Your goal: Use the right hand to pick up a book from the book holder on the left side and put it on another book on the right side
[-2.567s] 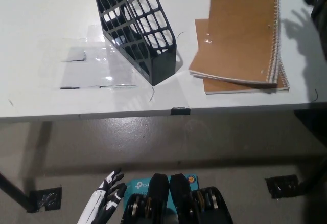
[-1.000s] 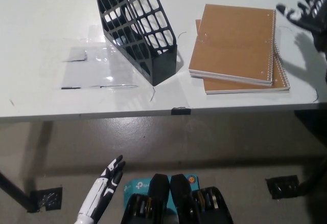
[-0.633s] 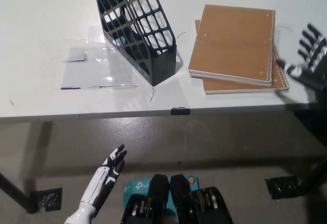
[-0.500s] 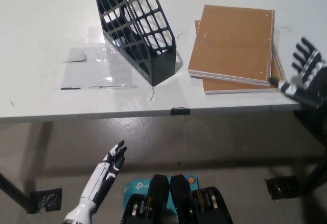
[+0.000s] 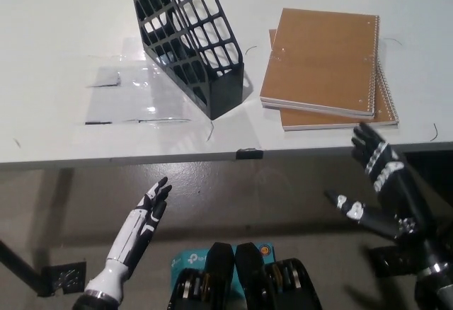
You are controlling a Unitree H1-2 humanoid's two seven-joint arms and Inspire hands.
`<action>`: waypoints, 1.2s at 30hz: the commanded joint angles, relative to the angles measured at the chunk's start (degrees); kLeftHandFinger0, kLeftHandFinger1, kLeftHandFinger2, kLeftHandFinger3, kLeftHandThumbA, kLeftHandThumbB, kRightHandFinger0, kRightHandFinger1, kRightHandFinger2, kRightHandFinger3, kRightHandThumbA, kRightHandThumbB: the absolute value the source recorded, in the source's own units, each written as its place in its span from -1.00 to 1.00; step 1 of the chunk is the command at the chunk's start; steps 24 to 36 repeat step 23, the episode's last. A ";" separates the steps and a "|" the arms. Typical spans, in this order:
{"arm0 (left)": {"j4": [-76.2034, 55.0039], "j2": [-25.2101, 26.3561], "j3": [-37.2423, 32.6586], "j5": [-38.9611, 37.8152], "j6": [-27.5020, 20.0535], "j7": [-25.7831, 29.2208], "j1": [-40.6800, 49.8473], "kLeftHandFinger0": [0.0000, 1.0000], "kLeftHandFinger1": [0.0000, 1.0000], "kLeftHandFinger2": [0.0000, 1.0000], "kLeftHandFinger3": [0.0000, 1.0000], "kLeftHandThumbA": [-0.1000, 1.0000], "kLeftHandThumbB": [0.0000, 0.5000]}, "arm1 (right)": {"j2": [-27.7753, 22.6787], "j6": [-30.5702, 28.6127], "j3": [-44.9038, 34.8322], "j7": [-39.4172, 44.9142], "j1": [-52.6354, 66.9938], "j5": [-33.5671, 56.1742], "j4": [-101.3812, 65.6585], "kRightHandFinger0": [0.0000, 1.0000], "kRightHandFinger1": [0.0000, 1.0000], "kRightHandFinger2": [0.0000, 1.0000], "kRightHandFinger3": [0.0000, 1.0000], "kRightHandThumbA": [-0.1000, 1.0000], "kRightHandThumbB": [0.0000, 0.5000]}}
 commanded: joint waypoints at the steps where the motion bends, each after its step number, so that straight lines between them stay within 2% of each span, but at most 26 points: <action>1: -1.71 0.69 0.52 -1.28 -3.94 -0.25 0.81 1.00 1.00 1.00 1.00 1.00 -0.46 | 0.91 -10.39 1.20 -1.00 -0.38 -7.15 5.53 1.00 1.00 1.00 1.00 0.45 -0.19; 5: -2.11 0.52 0.42 -1.16 -3.91 -0.11 1.73 1.00 1.00 1.00 1.00 1.00 -0.42 | 1.37 -12.58 1.04 -1.07 -0.62 -7.41 11.63 1.00 1.00 1.00 1.00 0.47 -0.26; 8: -2.73 0.43 0.43 -1.37 -3.51 -0.20 2.92 1.00 1.00 1.00 1.00 1.00 -0.40 | 1.50 -13.23 0.66 -1.05 -0.63 -7.81 16.49 1.00 1.00 1.00 1.00 0.54 -0.15; 10: -2.72 0.37 0.49 -1.37 -3.58 -0.06 3.02 1.00 1.00 1.00 1.00 1.00 -0.40 | 1.28 -13.63 0.47 -0.52 -0.78 -7.66 18.07 1.00 1.00 1.00 1.00 0.52 -0.24; 12: -2.98 0.43 0.42 -1.36 -3.78 -0.10 3.93 1.00 1.00 1.00 1.00 1.00 -0.40 | 1.11 -13.98 0.70 -0.26 -0.14 -8.22 18.79 1.00 1.00 1.00 1.00 0.50 -0.28; 16: -3.45 0.32 0.18 -1.46 -3.81 -0.27 5.55 1.00 1.00 1.00 1.00 1.00 -0.40 | 0.58 -14.44 1.13 0.67 1.17 -8.61 19.32 1.00 1.00 1.00 1.00 0.51 -0.19; 21: -3.75 0.20 0.05 -1.08 -4.11 -0.03 6.82 1.00 1.00 1.00 1.00 1.00 -0.37 | 0.46 -14.91 1.35 1.17 2.30 -9.18 19.90 1.00 1.00 1.00 1.00 0.45 -0.23; 36: -3.79 0.20 0.02 -1.04 -4.06 -0.05 6.92 1.00 1.00 1.00 1.00 1.00 -0.36 | 0.47 -14.89 1.33 1.19 2.44 -9.23 19.89 1.00 1.00 1.00 1.00 0.45 -0.22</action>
